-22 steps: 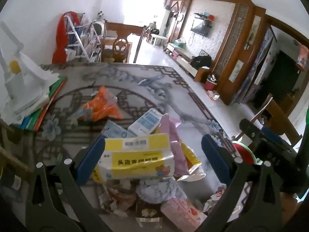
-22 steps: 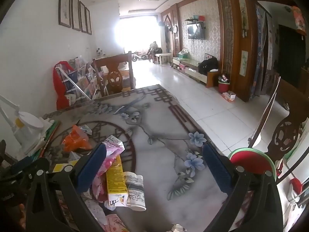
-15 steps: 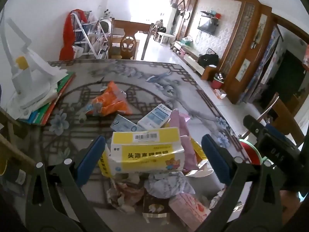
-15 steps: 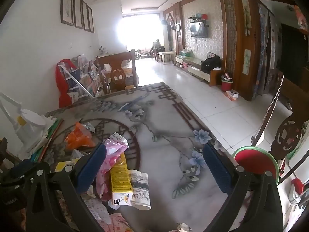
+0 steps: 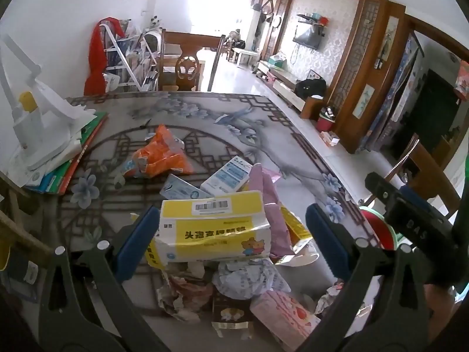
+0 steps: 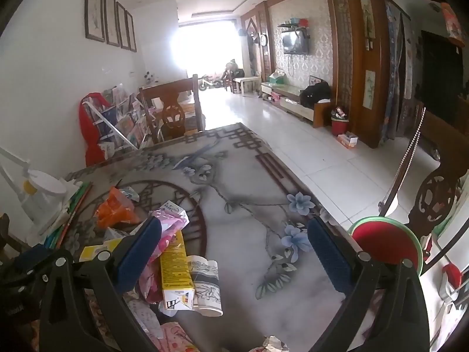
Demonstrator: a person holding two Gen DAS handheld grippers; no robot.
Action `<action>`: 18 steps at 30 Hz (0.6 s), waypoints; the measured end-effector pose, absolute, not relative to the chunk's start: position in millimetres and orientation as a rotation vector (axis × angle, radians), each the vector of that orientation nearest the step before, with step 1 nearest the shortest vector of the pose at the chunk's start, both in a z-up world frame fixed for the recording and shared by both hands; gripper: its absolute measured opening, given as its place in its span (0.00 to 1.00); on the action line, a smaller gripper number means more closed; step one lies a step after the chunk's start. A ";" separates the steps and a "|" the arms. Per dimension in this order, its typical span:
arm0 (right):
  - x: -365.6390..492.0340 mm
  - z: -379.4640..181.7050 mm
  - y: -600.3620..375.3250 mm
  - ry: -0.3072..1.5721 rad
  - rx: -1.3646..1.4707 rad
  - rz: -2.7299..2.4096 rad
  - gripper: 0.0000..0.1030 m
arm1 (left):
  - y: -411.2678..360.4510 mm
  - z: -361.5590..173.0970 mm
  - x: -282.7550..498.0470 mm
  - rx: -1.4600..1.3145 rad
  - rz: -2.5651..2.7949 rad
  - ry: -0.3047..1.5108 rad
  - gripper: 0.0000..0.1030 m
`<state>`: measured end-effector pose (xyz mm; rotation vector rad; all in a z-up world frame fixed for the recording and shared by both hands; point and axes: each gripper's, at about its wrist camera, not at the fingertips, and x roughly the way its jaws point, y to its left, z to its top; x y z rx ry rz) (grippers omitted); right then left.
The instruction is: Collect trash
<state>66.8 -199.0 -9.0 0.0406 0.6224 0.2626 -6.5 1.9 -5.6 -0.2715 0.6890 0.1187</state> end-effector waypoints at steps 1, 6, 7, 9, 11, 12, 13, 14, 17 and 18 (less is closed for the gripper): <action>66.8 -9.5 -199.5 0.623 0.046 0.263 0.93 | 2.3 -5.6 -6.4 -0.269 0.119 0.688 0.95; 67.4 -7.5 -200.7 0.622 0.045 0.265 0.93 | -2.9 -5.1 -5.5 -0.260 0.128 0.685 0.95; 67.2 -7.1 -200.5 0.621 0.043 0.266 0.93 | -2.9 -5.0 -5.5 -0.260 0.130 0.685 0.95; 67.4 -6.9 -200.9 0.621 0.046 0.270 0.93 | -2.4 -5.5 -4.5 -0.265 0.134 0.689 0.95; 67.7 -7.1 -200.7 0.623 0.047 0.272 0.93 | -0.9 -5.7 -5.5 -0.271 0.136 0.690 0.95; 67.5 -7.1 -199.6 0.622 0.045 0.270 0.93 | -0.6 -5.8 -5.8 -0.272 0.137 0.690 0.95; 67.5 -7.0 -199.8 0.622 0.042 0.269 0.93 | -0.9 -5.7 -5.5 -0.272 0.137 0.690 0.95; 67.3 -7.1 -200.1 0.622 0.041 0.269 0.93 | -1.4 -5.5 -5.1 -0.271 0.137 0.691 0.95; 67.7 -7.4 -200.8 0.622 0.046 0.270 0.93 | -0.7 -5.9 -5.4 -0.270 0.131 0.690 0.95; 67.6 -7.3 -200.1 0.623 0.045 0.270 0.93 | 0.2 -6.0 -6.1 -0.272 0.133 0.690 0.95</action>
